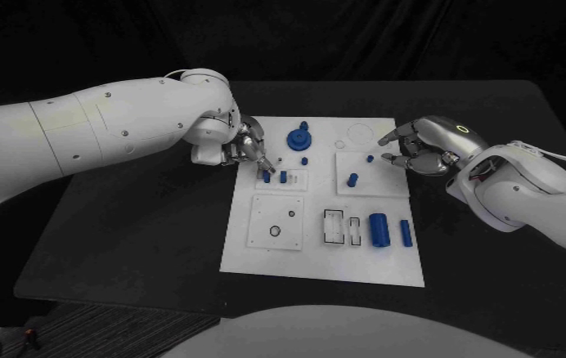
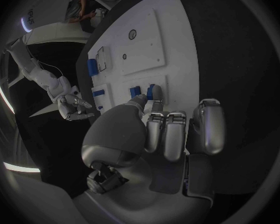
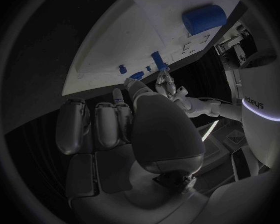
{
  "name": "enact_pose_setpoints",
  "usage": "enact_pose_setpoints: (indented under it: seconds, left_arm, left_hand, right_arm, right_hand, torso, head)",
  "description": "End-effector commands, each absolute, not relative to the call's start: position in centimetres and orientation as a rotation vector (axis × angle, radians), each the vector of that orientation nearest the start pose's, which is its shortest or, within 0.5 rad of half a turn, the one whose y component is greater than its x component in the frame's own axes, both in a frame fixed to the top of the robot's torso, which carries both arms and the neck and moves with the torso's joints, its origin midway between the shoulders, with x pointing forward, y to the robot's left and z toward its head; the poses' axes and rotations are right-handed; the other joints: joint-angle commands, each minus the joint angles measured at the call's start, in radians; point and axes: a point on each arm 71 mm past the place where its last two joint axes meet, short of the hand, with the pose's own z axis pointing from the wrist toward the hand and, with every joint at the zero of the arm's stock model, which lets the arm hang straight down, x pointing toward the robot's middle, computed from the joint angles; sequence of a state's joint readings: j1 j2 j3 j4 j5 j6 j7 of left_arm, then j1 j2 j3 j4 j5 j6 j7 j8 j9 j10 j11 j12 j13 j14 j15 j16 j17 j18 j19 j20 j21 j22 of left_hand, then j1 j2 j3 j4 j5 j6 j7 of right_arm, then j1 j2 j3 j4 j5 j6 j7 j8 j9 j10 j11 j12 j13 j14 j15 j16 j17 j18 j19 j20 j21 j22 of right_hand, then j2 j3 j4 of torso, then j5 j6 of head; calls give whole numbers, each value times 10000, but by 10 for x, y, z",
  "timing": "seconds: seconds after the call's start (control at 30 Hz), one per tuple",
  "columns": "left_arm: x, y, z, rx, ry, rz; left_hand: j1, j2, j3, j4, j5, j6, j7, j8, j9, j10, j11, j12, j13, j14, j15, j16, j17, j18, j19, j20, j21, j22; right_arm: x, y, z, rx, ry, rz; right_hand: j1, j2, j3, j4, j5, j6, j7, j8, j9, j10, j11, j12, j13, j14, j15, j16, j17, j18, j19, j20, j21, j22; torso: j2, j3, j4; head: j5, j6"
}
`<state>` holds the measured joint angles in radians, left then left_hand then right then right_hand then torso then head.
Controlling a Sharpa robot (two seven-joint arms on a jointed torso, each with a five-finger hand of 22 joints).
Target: Assemble the parts on the task board
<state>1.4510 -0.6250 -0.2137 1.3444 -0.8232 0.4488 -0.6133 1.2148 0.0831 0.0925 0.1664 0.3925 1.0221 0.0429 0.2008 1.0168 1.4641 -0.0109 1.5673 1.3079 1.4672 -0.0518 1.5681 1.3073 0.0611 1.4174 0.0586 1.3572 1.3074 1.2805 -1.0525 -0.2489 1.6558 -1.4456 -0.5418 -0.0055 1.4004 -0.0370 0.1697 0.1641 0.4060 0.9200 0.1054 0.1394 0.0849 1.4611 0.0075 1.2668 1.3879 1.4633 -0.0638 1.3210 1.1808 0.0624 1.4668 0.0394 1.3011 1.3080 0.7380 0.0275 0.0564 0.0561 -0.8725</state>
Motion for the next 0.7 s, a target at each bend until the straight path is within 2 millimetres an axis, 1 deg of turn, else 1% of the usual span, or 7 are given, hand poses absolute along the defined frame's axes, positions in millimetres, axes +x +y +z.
enact_pose_setpoints:
  seconds: [0.03, 0.13, 0.37, 0.5, 0.53, 0.63, 0.7]
  left_arm:
    - [507, 164, -189, 38, 26343, -3266]
    - [507, 164, -189, 21, 26333, -3285]
    - [506, 164, -189, -134, 26180, -3397]
    - [504, 164, -188, -405, 25882, -3622]
    - [503, 165, -187, -512, 25772, -3686]
    - [501, 167, -186, -868, 25430, -3853]
    - [499, 169, -185, -1079, 25241, -3919]
  left_hand:
    - [103, -14, 169, -65, 92, 55, -3, -54, -17, 1067, -73, 35, 2629, 1036, -53, 27, 2635, -34, -53, -23, -65, 1872]
    - [100, -34, 221, -85, 116, 55, 0, -62, -21, 1067, -73, 35, 2629, 1036, -53, 27, 2635, -35, -51, -23, -61, 1873]
    - [100, -273, 871, -389, 271, 96, -3, -134, -65, 1067, -76, 35, 2629, 1036, -57, 27, 2635, -35, -55, -29, -62, 1872]
    - [10, -479, 1651, -707, 175, 129, 2, -157, -55, 1067, -75, 35, 2629, 1036, -62, 27, 2635, -28, -70, -37, -82, 1865]
    - [-6, -518, 1799, -775, 225, 135, 5, -151, -42, 1067, -75, 35, 2629, 1036, -60, 27, 2635, -28, -69, -40, -81, 1865]
    - [-315, -762, 2731, -1149, 418, 143, 22, -68, 102, 1067, -73, 35, 2629, 1036, -60, 27, 2635, -11, -118, -39, -156, 1840]
    - [-400, -816, 2937, -1245, 460, 135, 26, -42, 147, 1067, -72, 35, 2629, 1036, -61, 27, 2635, -9, -126, -37, -170, 1836]
  right_arm:
    - [439, -264, -197, -1513, 15639, 6121]
    - [439, -264, -197, -1511, 15641, 6117]
    - [440, -263, -197, -1508, 15656, 6111]
    - [440, -264, -197, -1497, 15677, 6088]
    - [440, -264, -197, -1492, 15682, 6079]
    - [440, -265, -197, -1477, 15700, 6053]
    - [440, -265, -197, -1466, 15709, 6038]
  right_hand:
    - [120, 21, 67, 4, 57, 89, 16, -55, -14, 100, 41, -31, -1597, 453, 39, 10, -26, -66, 189, 81, 15, 1894]
    - [120, 21, 67, 4, 57, 89, 16, -55, -14, 100, 41, -31, -1597, 453, 39, 10, -26, -66, 189, 81, 15, 1894]
    - [128, 25, 84, -5, 63, 97, 17, -53, -15, 93, 45, -44, -1610, 452, 41, 9, -28, -66, 189, 81, 14, 1893]
    - [128, 25, 84, -5, 63, 97, 17, -53, -15, 93, 45, -44, -1610, 452, 41, 9, -28, -66, 189, 81, 14, 1893]
    - [128, 25, 84, -5, 63, 97, 17, -53, -15, 93, 45, -44, -1610, 452, 41, 9, -28, -66, 189, 81, 14, 1893]
    - [135, 31, 101, -13, 68, 103, 19, -52, -16, 90, 48, -50, -1616, 451, 42, 10, -28, -64, 186, 82, 6, 1891]
    - [135, 31, 101, -13, 68, 103, 19, -52, -16, 90, 48, -50, -1616, 451, 42, 10, -28, -64, 186, 82, 6, 1891]
  torso:
    - [-2, 3, 8]
    - [1, 2, 11]
    - [2, 4, 1]
    - [3, 5, 11]
    - [7, 4, 13]
    - [6, 5, 8]
    - [3, 7, 4]
  head:
    - [-1, -2]
    - [3, -2]
    - [-6, -2]
    - [-12, -2]
    - [-13, -2]
    - [-15, -2]
    - [-16, -2]
